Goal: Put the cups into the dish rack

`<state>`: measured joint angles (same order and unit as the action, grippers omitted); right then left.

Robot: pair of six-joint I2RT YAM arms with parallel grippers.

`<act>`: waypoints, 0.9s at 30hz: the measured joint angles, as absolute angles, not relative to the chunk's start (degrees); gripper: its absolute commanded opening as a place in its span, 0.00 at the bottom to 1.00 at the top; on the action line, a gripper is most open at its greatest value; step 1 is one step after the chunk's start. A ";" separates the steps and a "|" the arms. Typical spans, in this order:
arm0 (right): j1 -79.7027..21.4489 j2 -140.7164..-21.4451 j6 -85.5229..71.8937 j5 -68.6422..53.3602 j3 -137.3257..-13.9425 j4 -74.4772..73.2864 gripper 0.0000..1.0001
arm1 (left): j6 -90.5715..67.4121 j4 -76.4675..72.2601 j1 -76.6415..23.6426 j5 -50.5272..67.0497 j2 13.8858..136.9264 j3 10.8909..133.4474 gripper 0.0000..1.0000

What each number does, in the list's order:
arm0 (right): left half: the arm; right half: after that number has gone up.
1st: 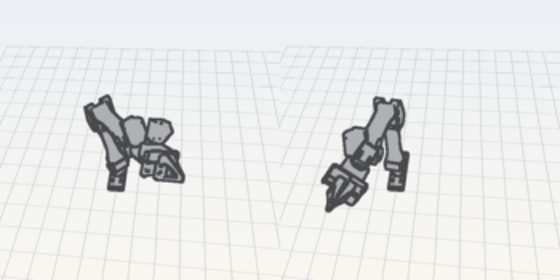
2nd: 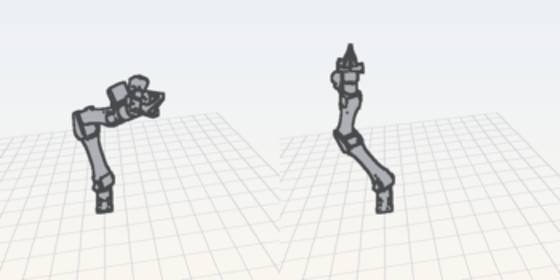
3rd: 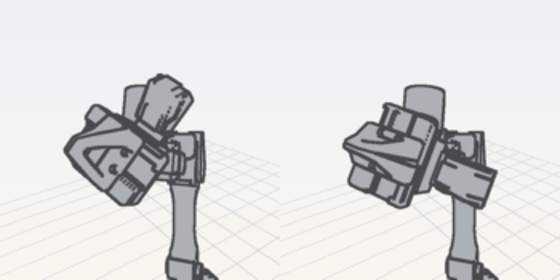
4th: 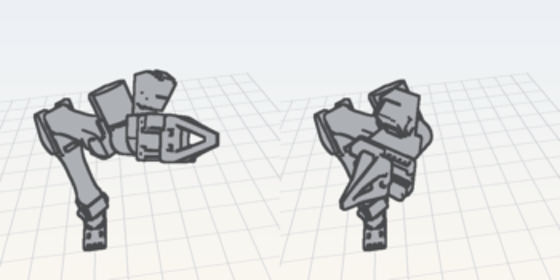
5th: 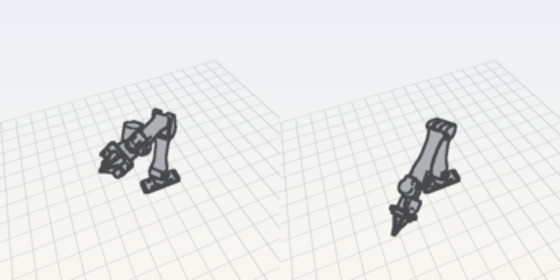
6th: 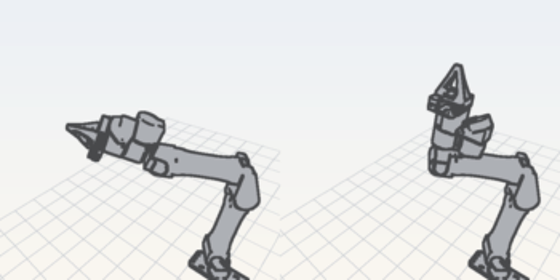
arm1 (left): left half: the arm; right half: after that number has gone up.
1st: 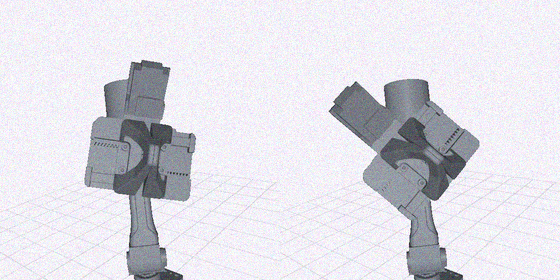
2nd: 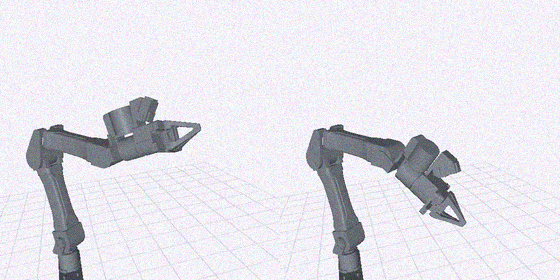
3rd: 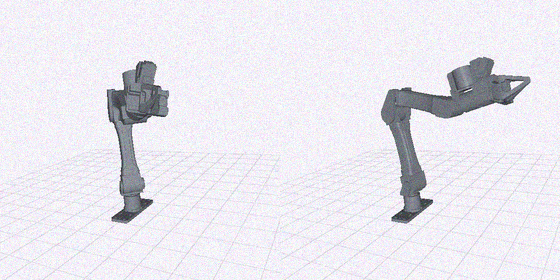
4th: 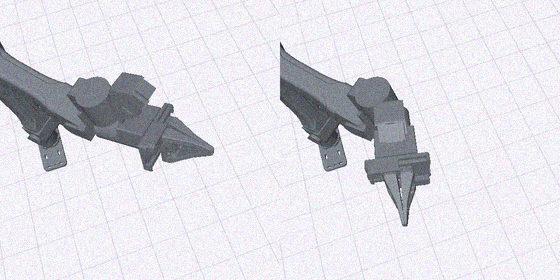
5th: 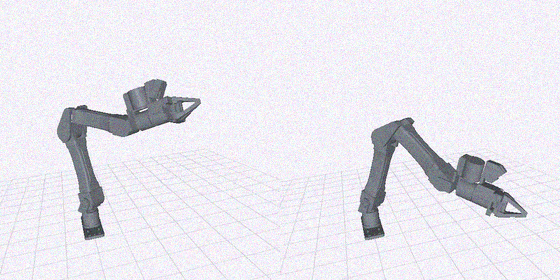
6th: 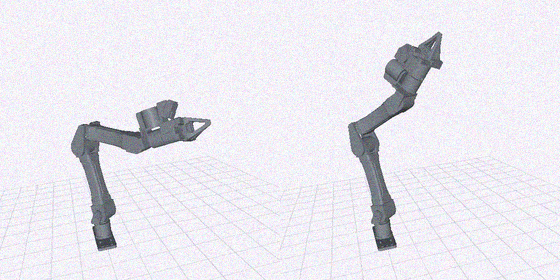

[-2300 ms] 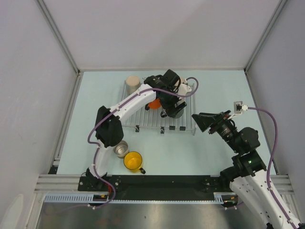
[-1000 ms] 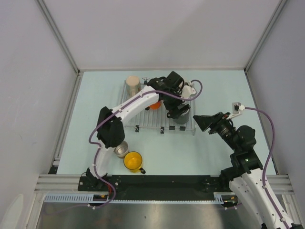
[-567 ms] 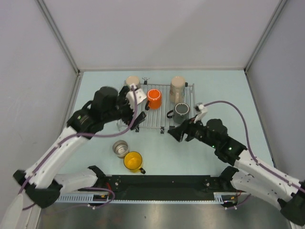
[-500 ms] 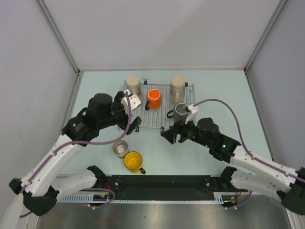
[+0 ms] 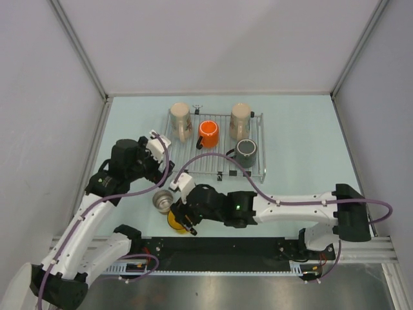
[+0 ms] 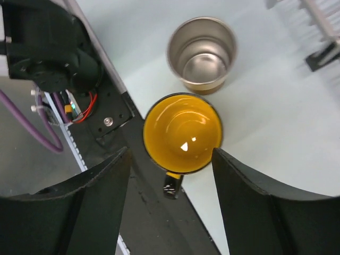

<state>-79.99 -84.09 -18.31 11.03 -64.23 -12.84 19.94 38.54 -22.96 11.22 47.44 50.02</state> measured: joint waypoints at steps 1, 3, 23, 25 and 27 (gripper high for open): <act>-81.08 -85.38 -18.06 11.64 -65.58 -13.67 0.67 | 19.92 37.45 -21.17 11.64 47.42 49.87 1.00; -83.18 -88.40 -17.76 12.67 -68.25 -15.11 0.66 | 19.64 35.73 -18.13 12.69 47.97 49.43 1.00; -84.16 -105.75 -17.12 10.35 -74.63 -17.58 0.15 | 19.35 33.32 -4.45 24.23 50.83 47.97 1.00; -83.64 -106.24 -17.12 9.19 -74.87 -16.78 0.00 | 19.33 33.30 -4.36 24.67 50.68 47.86 1.00; -82.96 -106.39 -16.88 9.47 -75.53 -17.15 0.00 | 19.29 33.30 -4.27 24.97 50.61 47.79 1.00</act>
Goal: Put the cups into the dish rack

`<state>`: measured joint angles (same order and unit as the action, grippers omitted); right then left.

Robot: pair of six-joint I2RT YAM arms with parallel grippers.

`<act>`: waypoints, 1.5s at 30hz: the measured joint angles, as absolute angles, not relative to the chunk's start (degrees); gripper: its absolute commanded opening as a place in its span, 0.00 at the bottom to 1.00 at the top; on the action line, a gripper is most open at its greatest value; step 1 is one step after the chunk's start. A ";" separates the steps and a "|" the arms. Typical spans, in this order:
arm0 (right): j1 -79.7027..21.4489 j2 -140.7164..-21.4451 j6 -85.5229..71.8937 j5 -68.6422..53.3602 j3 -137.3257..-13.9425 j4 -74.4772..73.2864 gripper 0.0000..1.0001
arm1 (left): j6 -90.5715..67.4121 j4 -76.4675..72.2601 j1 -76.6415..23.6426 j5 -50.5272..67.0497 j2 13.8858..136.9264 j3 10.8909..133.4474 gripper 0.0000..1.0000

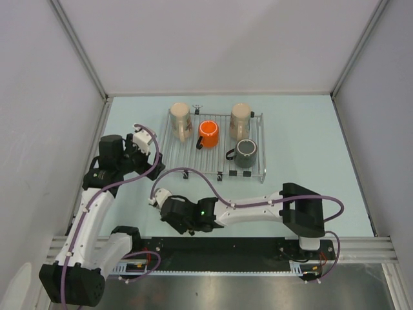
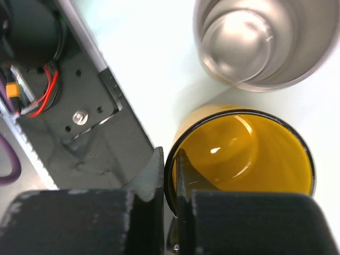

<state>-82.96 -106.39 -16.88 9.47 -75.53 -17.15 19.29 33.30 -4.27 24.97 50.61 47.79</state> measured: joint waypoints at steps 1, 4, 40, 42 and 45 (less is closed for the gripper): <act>-82.56 -106.39 -16.80 9.69 -75.96 -17.32 0.00 | 19.25 33.28 -4.23 25.23 50.61 47.79 1.00; -81.41 -105.82 -16.86 9.54 -76.40 -17.39 0.00 | 18.65 33.15 -4.14 25.85 50.61 47.79 1.00; -42.98 -57.14 -44.07 -27.35 -39.35 25.63 0.00 | -1.56 23.94 -18.17 71.22 68.31 57.74 1.00; -42.98 -57.74 -45.28 -27.77 -39.20 28.29 0.00 | -1.80 23.57 -19.05 71.42 69.01 57.60 1.00; -42.92 -58.89 -47.24 -28.49 -38.13 33.47 0.00 | -2.59 22.92 -19.94 72.29 69.23 57.10 1.00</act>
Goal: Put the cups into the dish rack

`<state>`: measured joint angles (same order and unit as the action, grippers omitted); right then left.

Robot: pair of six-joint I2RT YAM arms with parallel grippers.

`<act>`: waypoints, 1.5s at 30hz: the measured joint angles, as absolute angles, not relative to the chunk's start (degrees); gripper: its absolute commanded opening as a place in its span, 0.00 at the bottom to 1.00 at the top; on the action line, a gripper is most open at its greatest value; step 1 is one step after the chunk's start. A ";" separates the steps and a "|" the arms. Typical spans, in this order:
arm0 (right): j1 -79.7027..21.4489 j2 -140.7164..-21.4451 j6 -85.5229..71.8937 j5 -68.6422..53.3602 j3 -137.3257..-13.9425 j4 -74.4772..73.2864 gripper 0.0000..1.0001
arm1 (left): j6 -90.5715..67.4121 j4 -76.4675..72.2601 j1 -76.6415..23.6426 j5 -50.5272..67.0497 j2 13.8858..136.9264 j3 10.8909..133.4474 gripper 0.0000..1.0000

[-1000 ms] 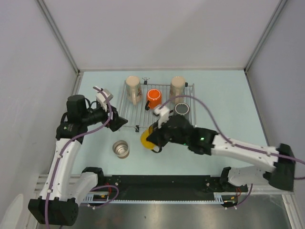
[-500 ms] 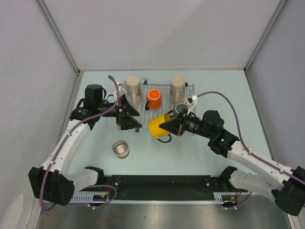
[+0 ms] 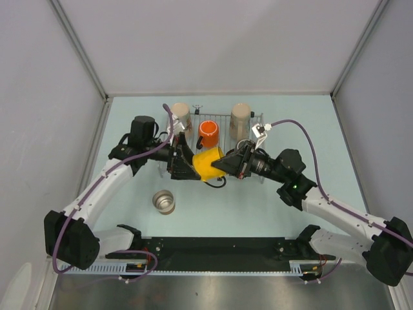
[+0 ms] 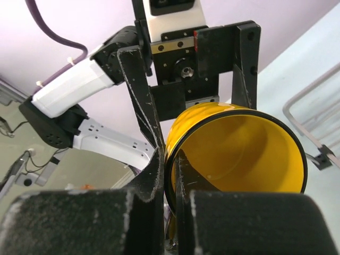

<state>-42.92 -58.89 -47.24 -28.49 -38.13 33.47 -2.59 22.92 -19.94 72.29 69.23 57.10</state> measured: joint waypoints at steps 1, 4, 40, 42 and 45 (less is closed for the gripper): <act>-42.89 -59.13 -47.77 -28.60 -37.89 34.44 0.00 | -2.70 22.79 -20.14 72.44 69.23 57.01 1.00; -42.87 -61.17 -50.28 -29.28 -36.64 40.45 0.00 | -3.36 22.13 -20.60 72.86 69.23 56.95 1.00; -46.72 -87.59 -63.22 -19.79 -30.11 86.50 0.41 | -14.66 12.27 -12.23 71.53 66.96 55.05 0.00; -46.92 -89.01 -63.99 -21.04 -29.67 86.00 0.45 | -14.48 11.79 -11.97 70.76 66.96 55.05 0.00; -46.78 -89.19 -64.49 -23.11 -28.93 84.66 0.48 | -13.98 11.33 -12.03 70.74 66.96 54.17 0.01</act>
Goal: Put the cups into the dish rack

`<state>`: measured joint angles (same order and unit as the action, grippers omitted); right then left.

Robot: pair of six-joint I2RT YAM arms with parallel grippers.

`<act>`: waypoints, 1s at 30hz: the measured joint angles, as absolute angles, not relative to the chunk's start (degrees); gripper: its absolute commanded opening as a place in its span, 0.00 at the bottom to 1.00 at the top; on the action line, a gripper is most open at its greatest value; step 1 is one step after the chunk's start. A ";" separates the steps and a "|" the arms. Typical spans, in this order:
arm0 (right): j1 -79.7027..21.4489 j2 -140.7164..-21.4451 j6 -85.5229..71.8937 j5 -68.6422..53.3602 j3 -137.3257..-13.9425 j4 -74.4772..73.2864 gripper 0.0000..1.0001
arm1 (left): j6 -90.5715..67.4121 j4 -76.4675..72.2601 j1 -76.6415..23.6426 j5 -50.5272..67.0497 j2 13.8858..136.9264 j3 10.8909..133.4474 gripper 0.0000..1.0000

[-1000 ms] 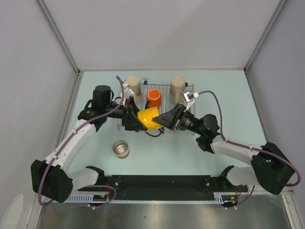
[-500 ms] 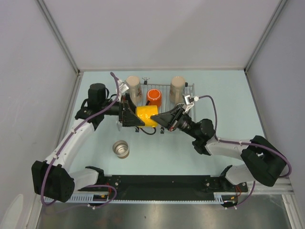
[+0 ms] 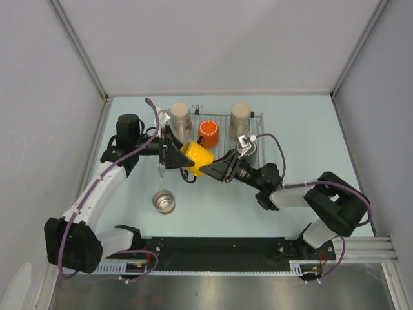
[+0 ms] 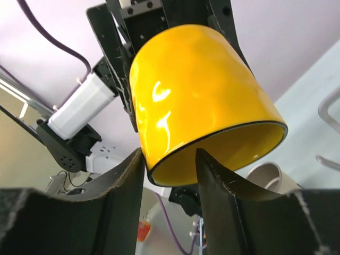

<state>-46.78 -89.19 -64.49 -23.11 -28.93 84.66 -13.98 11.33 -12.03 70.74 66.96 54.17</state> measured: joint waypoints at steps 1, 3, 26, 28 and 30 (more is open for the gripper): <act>-46.70 -89.10 -64.51 -23.70 -28.73 84.18 0.49 | -13.82 11.31 -12.03 70.72 66.96 53.93 0.01; -46.15 -88.49 -64.47 -25.10 -28.29 82.65 0.49 | -13.15 11.25 -11.99 70.70 66.96 53.21 0.00; -38.39 -47.66 -46.28 -26.96 -31.14 29.41 0.59 | 11.92 30.70 -17.23 41.69 86.08 71.02 0.01; -38.17 -45.95 -44.82 -26.20 -31.22 24.88 0.59 | 12.60 32.12 -18.63 39.70 88.31 72.66 0.00; -37.74 -44.97 -43.66 -25.71 -31.22 20.99 0.59 | 13.13 33.47 -19.92 38.09 90.39 74.08 0.01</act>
